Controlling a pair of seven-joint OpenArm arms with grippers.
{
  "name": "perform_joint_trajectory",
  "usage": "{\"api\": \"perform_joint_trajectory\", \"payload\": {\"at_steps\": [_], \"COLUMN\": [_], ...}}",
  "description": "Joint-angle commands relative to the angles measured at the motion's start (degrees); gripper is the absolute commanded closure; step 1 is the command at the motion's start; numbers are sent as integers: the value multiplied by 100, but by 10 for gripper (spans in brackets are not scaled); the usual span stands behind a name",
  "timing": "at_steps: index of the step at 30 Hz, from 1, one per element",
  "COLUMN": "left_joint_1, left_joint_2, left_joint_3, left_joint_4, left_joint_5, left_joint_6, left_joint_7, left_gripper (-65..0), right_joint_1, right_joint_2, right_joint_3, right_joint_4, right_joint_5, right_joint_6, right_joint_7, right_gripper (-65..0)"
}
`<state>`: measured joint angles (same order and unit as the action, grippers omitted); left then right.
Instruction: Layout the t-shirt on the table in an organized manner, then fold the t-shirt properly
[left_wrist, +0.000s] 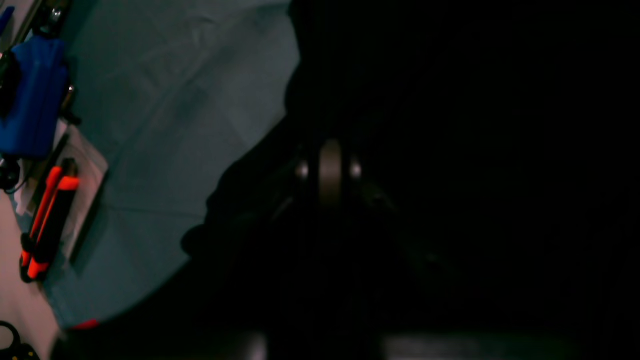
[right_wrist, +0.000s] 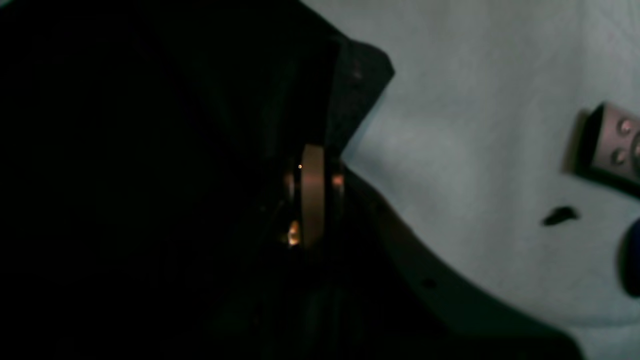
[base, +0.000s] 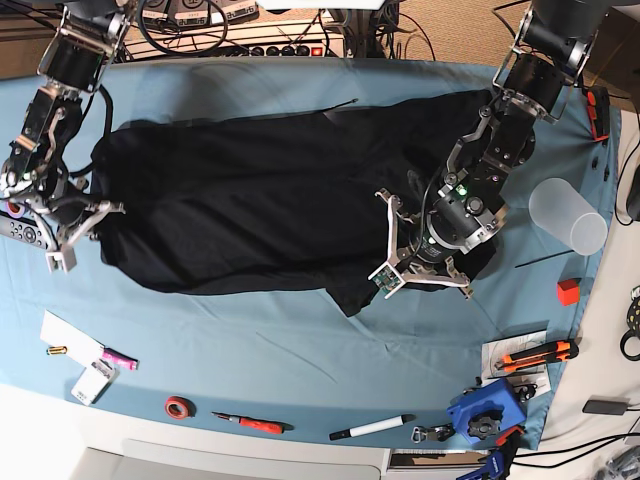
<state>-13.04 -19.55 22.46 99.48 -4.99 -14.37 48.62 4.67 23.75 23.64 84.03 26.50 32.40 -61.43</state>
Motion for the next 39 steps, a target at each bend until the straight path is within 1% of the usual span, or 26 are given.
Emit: {"api": "perform_joint_trajectory", "payload": {"at_steps": [1,2,3,4,5,7,8,9,12,13,17,18,20,21,23,26,29,32,34,36,37,38,39], "left_joint_1": [-122,-122,-120,-122,-122,-122,-120,-120,-111,-107,-105,-107,-109,-107,-107,-109,-107,-107,-107,-107,-107,-109,-107], "left_joint_2": [-13,-13,-13,-11,-13,-13,-13,-13,-13,-13,-13,-13,-13,-13,-13,-13,-13,-13,-13,-15,-13,-13,-15], "left_joint_3": [-35,-35,-35,-35,-35,-35,-35,-35,-35,-35,-35,-35,-35,-35,-35,-35,-35,-35,-35,-35,-35,-35,-35], "left_joint_4": [94,94,94,94,94,94,94,94,94,94,92,92,92,92,92,92,92,92,92,92,92,92,92], "left_joint_5": [26,26,26,26,26,26,26,26,26,26,26,26,24,24,24,-63,-271,-273,-275,-273,-273,-273,-271], "left_joint_6": [44,44,44,44,44,44,44,44,44,44,44,44,44,44,44,42,42,42,42,42,42,39,42], "left_joint_7": [-109,-109,-109,-109,-111,-127,-155,-175,-195,-195,-195,-195,-199,-216,-251,-267,-256,-254,-256,-254,-256,-254,-254], "left_gripper": [0,0,0,0,0,0,0,0,0,0,0,0,0,0,0,0,0,0,0,0,0,0,0], "right_joint_1": [39,7,-13,-13,-7,-9,-7,-2,59,101,354,417,527,603,765,1019,1276,1556,1641,1641,1644,1646,1646], "right_joint_2": [103,83,70,61,55,68,72,90,177,179,149,146,149,133,131,133,94,-28,-96,-175,-205,-219,-214], "right_joint_3": [37,37,35,35,35,35,37,42,96,179,636,723,743,717,595,275,-107,-450,-597,-601,-581,-560,-553], "right_joint_4": [105,105,103,103,103,105,105,109,133,166,302,291,227,131,-203,-957,-1749,-2420,-2723,-2822,-2822,-2815,-2782], "right_joint_5": [44,20,-4,2,9,76,94,114,514,645,699,645,374,195,-24,-24,-267,-654,-710,-710,-713,-710,-708], "right_joint_6": [-2,4,90,245,330,334,332,326,164,160,146,44,-361,-474,-575,-562,-474,-490,-503,-505,-505,-507,-509], "right_joint_7": [142,131,72,-46,-175,-291,-295,-293,-306,-328,-227,-136,111,175,186,297,831,855,927,1023,1016,994,970], "right_gripper": [0,0,0,0,-57,-207,-253,-263,-263,-263,-263,-263,-263,-262,-262,-262,-262,-262,-262,-260,-233,-175,-97]}}
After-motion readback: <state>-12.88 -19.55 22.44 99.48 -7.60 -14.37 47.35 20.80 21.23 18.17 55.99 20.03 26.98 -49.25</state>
